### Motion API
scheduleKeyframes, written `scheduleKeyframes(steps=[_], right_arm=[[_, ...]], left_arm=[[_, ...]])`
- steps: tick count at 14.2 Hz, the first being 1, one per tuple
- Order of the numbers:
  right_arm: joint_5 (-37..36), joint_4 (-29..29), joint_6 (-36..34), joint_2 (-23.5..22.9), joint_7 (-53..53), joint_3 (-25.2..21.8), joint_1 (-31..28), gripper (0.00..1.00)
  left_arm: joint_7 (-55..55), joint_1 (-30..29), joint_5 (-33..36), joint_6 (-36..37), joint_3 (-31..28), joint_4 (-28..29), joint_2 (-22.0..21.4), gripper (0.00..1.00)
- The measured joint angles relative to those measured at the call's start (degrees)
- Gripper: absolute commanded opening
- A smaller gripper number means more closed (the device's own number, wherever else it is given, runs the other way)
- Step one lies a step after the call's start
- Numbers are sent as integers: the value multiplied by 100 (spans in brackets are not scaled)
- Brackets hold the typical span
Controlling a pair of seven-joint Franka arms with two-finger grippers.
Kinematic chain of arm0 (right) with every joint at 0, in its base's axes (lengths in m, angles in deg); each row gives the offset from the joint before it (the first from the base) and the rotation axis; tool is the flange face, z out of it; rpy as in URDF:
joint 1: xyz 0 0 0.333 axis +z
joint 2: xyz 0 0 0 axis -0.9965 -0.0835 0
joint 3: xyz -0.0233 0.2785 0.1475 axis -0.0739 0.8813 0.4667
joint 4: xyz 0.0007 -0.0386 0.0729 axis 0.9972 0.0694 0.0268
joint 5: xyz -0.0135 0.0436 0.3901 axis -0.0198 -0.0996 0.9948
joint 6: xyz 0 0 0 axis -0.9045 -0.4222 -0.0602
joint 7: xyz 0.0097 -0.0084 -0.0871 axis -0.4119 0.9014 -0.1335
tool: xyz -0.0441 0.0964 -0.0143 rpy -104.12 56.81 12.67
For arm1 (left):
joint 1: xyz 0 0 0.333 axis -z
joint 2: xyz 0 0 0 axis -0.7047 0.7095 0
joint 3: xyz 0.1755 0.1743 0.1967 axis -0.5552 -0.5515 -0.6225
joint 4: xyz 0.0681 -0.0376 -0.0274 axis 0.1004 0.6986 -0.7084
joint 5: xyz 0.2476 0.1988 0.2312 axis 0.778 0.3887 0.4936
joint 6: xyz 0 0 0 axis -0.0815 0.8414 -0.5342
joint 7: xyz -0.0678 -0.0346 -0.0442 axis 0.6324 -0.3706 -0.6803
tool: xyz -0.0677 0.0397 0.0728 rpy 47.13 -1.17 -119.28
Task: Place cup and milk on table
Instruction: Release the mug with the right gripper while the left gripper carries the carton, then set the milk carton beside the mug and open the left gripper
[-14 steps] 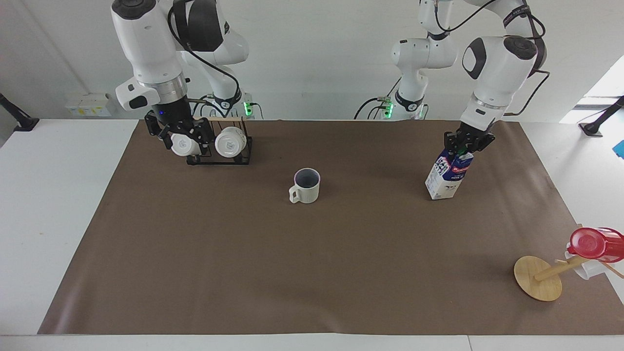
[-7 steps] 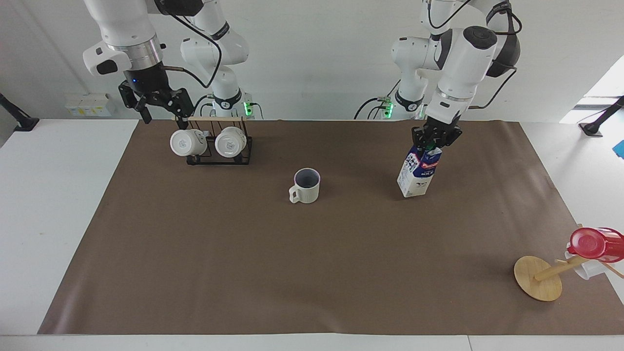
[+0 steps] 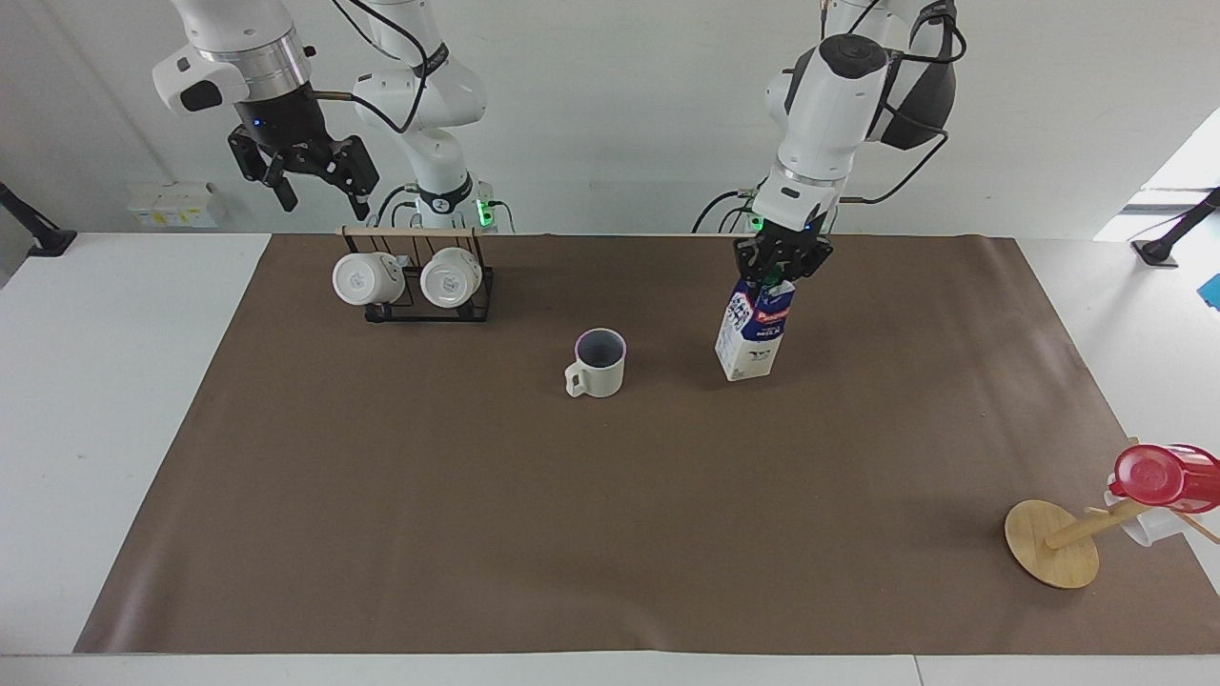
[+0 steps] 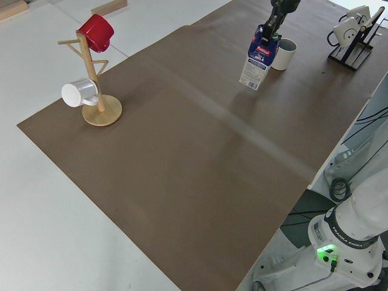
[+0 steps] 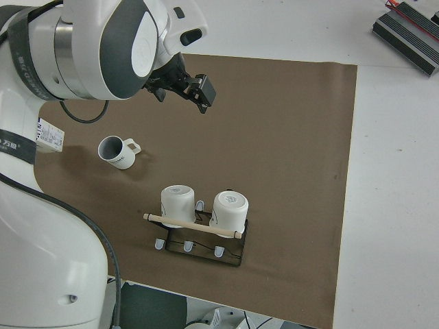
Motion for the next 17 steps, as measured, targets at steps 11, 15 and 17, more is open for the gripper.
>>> scheduleKeyframes(steps=[11, 15, 17], right_arm=[[-100, -84, -178, 24, -731, -46, -111, 100], [-92, -73, -317, 50, -731, -47, -111, 100], [-90, -30, -317, 67, -731, -47, -111, 100]], left_arm=[[676, 565, 0, -617, 8, -365, 909, 40], [676, 565, 1, -663, 2, -366, 955, 50], [676, 565, 1, -664, 2, -366, 956, 99]])
